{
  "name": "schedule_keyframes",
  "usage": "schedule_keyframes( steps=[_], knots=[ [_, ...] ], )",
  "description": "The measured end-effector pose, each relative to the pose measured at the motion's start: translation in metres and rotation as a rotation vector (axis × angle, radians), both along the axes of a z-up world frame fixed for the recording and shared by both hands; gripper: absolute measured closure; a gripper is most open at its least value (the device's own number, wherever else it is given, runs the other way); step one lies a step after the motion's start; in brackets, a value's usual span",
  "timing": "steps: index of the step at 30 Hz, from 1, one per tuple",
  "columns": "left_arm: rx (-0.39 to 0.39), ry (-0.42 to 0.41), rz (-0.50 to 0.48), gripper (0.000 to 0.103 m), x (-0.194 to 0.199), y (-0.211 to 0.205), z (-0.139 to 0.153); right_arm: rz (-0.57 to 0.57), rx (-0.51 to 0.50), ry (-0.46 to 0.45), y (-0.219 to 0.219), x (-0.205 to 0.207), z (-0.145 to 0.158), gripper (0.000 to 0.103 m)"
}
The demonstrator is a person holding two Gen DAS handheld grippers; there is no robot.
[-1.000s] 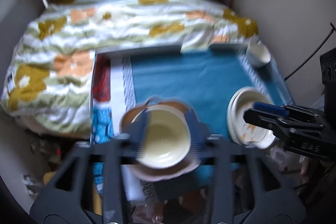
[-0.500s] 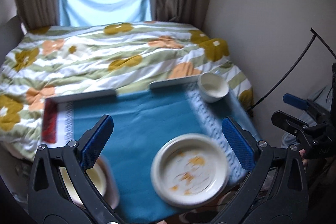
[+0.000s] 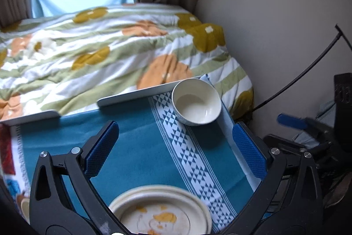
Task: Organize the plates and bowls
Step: 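Close both grippers on the rim of the small white bowl, then lift the white bowl with both grippers off the table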
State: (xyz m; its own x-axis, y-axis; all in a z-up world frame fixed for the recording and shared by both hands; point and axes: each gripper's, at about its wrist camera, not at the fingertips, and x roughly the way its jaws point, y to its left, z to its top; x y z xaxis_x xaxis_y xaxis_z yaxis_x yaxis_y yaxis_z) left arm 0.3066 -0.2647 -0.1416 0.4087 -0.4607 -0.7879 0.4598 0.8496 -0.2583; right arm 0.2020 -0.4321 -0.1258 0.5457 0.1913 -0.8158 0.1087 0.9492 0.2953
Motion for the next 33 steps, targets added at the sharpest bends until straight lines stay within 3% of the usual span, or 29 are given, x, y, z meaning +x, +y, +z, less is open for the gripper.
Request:
schedule_keyframes(
  steps=[3, 5, 10, 12, 17, 20, 22, 25, 33],
  knots=[
    [-0.003, 0.063, -0.024, 0.002, 0.03, -0.013, -0.026, -0.07, 0.088, 0.073, -0.011, 0.022, -0.031, 0.027],
    [0.003, 0.097, -0.038, 0.005, 0.048, -0.022, -0.04, -0.114, 0.137, 0.121, -0.017, 0.037, -0.052, 0.032],
    [0.058, 0.175, -0.101, 0.027, 0.091, -0.051, -0.084, -0.178, 0.193, 0.211, -0.031, 0.068, -0.086, 0.043],
    [0.076, 0.195, -0.13, 0.03, 0.1, -0.062, -0.097, -0.199, 0.203, 0.238, -0.034, 0.076, -0.097, 0.046],
    [0.101, 0.255, -0.184, 0.06, 0.119, -0.081, -0.128, -0.238, 0.226, 0.263, -0.043, 0.085, -0.113, 0.061],
    [0.106, 0.275, -0.197, 0.066, 0.125, -0.087, -0.137, -0.249, 0.228, 0.265, -0.047, 0.092, -0.117, 0.068],
    [0.108, 0.285, -0.208, 0.079, 0.127, -0.09, -0.142, -0.256, 0.222, 0.257, -0.047, 0.093, -0.116, 0.071],
    [0.096, 0.296, -0.221, 0.087, 0.129, -0.092, -0.146, -0.292, 0.202, 0.258, -0.05, 0.093, -0.119, 0.087],
    [0.114, 0.268, -0.241, 0.09, 0.123, -0.097, -0.14, -0.291, 0.2, 0.258, -0.052, 0.095, -0.119, 0.088]
  ],
)
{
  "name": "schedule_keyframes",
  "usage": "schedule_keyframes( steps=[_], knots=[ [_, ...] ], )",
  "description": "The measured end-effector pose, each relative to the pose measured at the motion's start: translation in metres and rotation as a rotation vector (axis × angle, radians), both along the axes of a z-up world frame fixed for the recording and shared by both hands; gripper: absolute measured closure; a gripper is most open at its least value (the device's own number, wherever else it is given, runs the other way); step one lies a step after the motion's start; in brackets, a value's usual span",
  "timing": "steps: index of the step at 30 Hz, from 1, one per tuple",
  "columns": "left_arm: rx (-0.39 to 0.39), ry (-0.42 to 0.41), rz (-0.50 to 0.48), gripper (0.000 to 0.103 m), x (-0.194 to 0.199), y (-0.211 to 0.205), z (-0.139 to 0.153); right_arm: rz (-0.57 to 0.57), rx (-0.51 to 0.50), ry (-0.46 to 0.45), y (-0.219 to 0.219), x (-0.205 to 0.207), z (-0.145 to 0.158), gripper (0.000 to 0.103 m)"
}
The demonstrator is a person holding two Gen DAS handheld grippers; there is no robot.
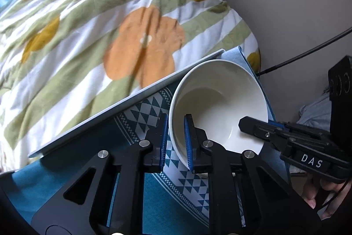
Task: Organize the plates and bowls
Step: 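Lift the white bowl with both grippers off the table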
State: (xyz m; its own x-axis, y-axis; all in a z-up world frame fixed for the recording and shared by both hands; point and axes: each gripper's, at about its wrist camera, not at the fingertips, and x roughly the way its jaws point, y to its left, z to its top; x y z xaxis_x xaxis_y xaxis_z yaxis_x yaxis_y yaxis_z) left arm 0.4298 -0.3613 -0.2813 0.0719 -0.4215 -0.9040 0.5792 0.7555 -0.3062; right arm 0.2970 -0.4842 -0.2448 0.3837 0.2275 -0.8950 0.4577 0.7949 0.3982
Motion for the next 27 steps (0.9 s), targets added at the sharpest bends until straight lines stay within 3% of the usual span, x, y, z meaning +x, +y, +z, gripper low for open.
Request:
schedule_keyframes(
  steps=[5, 13, 20, 27],
  knots=[
    [0.009, -0.026, 0.002, 0.09, -0.002, 0.003, 0.006, 0.032, -0.019, -0.021, 0.004, 0.001, 0.006, 0.089],
    [0.001, -0.114, 0.035, 0.09, -0.019, 0.017, 0.05, 0.094, -0.049, -0.069, 0.015, -0.001, 0.032, 0.089],
    [0.0, -0.182, 0.165, 0.09, -0.057, 0.054, 0.1, 0.231, -0.073, -0.135, 0.043, -0.009, 0.076, 0.089],
    [0.025, -0.229, 0.407, 0.09, -0.127, 0.137, 0.141, 0.469, -0.076, -0.214, 0.107, -0.032, 0.116, 0.089]
  ],
)
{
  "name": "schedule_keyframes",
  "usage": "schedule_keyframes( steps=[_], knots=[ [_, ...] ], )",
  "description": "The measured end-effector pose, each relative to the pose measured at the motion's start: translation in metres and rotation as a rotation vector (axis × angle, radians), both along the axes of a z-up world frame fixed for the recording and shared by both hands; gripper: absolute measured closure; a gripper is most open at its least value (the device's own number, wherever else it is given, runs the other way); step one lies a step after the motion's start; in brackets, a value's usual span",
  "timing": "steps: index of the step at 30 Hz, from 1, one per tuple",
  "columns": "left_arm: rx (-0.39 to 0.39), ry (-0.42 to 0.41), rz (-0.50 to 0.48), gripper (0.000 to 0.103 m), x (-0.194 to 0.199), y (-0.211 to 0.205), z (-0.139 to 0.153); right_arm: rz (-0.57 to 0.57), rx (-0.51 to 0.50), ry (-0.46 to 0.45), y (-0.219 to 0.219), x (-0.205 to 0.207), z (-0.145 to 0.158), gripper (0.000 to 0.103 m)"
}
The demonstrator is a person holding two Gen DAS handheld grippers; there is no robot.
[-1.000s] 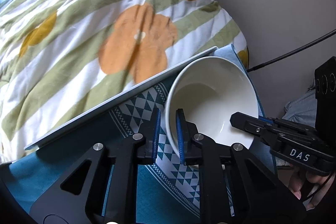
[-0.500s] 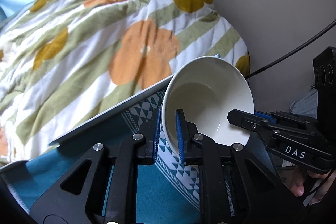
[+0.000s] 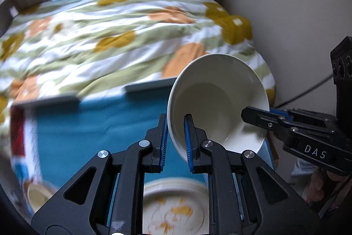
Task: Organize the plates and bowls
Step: 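Lift the white bowl with both grippers off the table, then carry the white bowl with both grippers and lower it into the cream bowl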
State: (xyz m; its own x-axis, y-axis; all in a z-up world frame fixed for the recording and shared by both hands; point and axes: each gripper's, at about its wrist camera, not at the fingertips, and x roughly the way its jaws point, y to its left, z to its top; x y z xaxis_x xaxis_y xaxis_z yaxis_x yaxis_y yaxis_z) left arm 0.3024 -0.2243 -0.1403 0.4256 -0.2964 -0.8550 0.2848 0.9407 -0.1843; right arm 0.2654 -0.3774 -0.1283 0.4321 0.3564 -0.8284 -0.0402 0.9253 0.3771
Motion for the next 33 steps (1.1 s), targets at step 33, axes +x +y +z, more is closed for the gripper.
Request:
schedule_keyframes(
  steps=[33],
  knots=[
    [0.014, 0.165, 0.303, 0.09, -0.123, 0.332, -0.062, 0.326, -0.014, 0.132, 0.322, -0.055, -0.065, 0.089]
  ],
)
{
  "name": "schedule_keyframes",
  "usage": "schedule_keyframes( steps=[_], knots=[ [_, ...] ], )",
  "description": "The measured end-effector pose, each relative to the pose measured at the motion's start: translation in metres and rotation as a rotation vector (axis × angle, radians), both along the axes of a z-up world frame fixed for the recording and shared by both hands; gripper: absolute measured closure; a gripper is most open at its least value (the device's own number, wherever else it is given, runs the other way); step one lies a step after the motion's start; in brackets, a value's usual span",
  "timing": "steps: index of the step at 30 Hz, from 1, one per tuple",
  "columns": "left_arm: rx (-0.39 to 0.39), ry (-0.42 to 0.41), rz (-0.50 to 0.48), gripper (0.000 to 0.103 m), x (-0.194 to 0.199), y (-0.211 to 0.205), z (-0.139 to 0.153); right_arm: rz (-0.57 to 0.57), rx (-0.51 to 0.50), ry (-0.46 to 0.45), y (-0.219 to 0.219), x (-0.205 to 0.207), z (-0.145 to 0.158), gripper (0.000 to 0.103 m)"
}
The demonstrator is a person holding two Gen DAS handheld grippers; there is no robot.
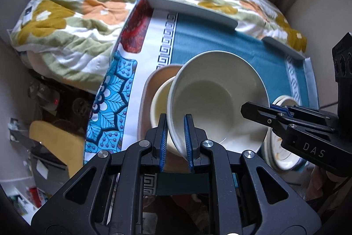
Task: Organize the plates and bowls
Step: 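Carry the white bowl with both grippers and lower it into the cream bowl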
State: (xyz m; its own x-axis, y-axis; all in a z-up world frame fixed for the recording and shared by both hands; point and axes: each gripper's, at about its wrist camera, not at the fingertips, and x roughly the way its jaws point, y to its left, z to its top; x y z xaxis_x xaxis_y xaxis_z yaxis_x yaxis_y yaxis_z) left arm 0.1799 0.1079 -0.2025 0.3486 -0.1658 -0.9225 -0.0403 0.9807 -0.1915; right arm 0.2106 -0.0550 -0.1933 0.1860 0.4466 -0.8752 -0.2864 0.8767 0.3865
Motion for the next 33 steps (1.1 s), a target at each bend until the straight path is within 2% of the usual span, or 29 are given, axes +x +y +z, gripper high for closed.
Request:
schedule_keyframes(
  steps=[9, 18, 28, 33],
  knots=[
    [0.017, 0.031, -0.081, 0.09, 0.01, 0.007, -0.022, -0.043, -0.046, 0.016, 0.01, -0.002, -0.014, 0.089],
    [0.084, 0.04, -0.151, 0.09, 0.012, 0.0, -0.031, -0.06, -0.085, 0.018, 0.014, -0.005, -0.02, 0.089],
    [0.117, 0.014, -0.163, 0.09, 0.013, 0.001, -0.023, -0.078, -0.084, 0.015, 0.01, -0.009, -0.018, 0.089],
    [0.112, -0.038, -0.17, 0.09, 0.006, 0.001, -0.004, -0.088, -0.068, -0.006, 0.007, -0.014, -0.009, 0.089]
  ],
)
